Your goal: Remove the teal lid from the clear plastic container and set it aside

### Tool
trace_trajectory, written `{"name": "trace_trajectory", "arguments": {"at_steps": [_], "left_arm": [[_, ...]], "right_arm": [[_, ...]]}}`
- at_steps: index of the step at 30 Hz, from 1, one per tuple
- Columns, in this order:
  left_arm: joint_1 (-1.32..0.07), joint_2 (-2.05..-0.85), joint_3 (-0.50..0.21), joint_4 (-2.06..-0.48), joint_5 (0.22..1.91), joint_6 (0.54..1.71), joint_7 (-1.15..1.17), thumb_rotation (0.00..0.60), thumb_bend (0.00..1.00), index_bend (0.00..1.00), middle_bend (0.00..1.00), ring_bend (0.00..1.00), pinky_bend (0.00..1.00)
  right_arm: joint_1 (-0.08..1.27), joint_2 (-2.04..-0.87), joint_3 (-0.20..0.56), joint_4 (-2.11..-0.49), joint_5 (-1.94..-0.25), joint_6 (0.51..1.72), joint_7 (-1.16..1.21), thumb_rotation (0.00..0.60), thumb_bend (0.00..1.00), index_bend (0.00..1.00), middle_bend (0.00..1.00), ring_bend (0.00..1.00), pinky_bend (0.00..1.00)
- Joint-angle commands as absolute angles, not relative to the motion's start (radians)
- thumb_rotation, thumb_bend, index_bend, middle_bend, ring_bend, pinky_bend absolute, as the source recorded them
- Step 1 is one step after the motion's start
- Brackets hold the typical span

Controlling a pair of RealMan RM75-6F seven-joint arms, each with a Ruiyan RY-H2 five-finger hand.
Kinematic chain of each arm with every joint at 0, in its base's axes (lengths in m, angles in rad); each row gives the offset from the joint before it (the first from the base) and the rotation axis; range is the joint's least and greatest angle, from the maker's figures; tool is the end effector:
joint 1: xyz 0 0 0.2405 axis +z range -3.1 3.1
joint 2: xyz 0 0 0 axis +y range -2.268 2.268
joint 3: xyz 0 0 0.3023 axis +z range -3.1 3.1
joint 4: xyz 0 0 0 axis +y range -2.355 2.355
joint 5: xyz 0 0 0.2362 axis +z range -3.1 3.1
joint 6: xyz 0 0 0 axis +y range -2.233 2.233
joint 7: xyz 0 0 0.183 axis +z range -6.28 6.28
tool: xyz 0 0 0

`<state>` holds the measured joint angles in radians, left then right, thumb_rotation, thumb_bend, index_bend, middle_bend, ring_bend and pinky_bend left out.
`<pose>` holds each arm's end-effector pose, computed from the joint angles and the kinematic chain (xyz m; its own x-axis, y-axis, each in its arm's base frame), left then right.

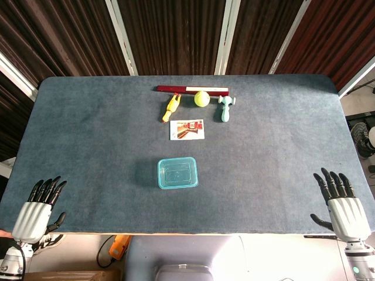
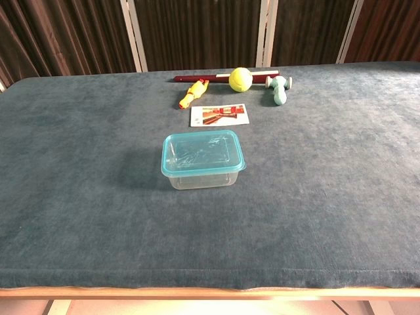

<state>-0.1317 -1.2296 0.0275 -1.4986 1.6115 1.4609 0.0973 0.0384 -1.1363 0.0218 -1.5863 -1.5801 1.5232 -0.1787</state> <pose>-0.3564 0.2234 0.0994 0.5024 0.0666 0.8621 0.8571 -0.1698 -0.4864 -0.3631 -0.2022 0.1470 0.5635 -0.0020 0.8261 -0.8253 -0.0458 0.5628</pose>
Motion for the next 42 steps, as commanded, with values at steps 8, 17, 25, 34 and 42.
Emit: {"name": "trace_trajectory", "arguments": {"at_steps": [8,17,25,34,42], "left_arm": [[-0.179,-1.267,0.050,-1.458,1.701,1.444,-0.063,0.600,0.30,0.00,0.00,0.00,0.00],[-0.370,-1.437,0.032,-1.397,1.822,1.319,-0.284,0.600,0.25,0.00,0.00,0.00,0.00],[-0.502,-1.605,-0.058,-1.328,1.699,1.158,-0.368,0.600,0.25,0.00,0.00,0.00,0.00],[-0.582,-1.717,-0.116,-1.231,1.579,1.055,-0.337,0.600,0.25,0.00,0.00,0.00,0.00],[-0.626,-1.802,-0.137,-1.134,1.545,1.044,-0.303,0.600,0.25,0.00,0.00,0.00,0.00]], "right_arm": [[0.039,-1.137,0.016,-1.590,-1.594,1.526,-0.182,0.600,0.06,0.00,0.00,0.00,0.00],[0.048,-1.130,0.010,-1.597,-1.597,1.505,-0.168,0.600,0.06,0.00,0.00,0.00,0.00],[0.057,-1.113,0.000,-1.598,-1.605,1.484,-0.131,0.600,0.05,0.00,0.00,0.00,0.00],[0.058,-1.100,-0.002,-1.598,-1.601,1.479,-0.105,0.600,0.06,0.00,0.00,0.00,0.00],[0.057,-1.091,-0.006,-1.600,-1.604,1.479,-0.091,0.600,0.05,0.00,0.00,0.00,0.00]]}}
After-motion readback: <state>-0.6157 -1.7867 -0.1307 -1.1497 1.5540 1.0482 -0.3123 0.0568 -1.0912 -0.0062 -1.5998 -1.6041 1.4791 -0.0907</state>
